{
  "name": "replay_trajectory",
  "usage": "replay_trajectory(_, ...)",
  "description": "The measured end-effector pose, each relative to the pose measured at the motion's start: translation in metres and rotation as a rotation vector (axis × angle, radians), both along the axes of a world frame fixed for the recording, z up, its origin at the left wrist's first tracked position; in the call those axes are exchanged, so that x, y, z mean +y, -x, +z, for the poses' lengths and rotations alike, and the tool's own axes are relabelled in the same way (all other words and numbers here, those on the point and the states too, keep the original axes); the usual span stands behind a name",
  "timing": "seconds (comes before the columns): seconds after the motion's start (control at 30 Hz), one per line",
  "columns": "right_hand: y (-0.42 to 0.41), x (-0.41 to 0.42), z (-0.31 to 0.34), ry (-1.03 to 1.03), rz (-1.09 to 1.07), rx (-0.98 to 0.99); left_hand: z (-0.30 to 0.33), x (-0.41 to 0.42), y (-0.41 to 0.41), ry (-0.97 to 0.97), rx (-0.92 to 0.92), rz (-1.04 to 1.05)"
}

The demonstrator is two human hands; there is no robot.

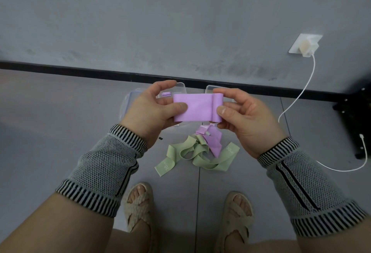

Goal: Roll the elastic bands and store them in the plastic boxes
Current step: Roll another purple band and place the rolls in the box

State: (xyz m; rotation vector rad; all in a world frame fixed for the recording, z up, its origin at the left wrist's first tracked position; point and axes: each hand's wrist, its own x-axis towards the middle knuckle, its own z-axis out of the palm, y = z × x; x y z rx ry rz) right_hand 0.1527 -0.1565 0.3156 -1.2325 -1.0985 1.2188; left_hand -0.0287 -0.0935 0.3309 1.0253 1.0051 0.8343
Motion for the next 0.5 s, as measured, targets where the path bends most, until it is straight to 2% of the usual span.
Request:
replay_trajectory(0.17, 0.0016, 0.0011, 0.0006, 0.011, -0.031, 0.008, 0.0016, 0.0004, 0.0011, 0.006, -0.016, 0.024)
replay_trajectory(0.5, 0.0060, 0.0031, 0.0011, 0.043, -0.115, 0.173, 0.0033, 0.0009, 0.0008, -0.023, -0.029, 0.049)
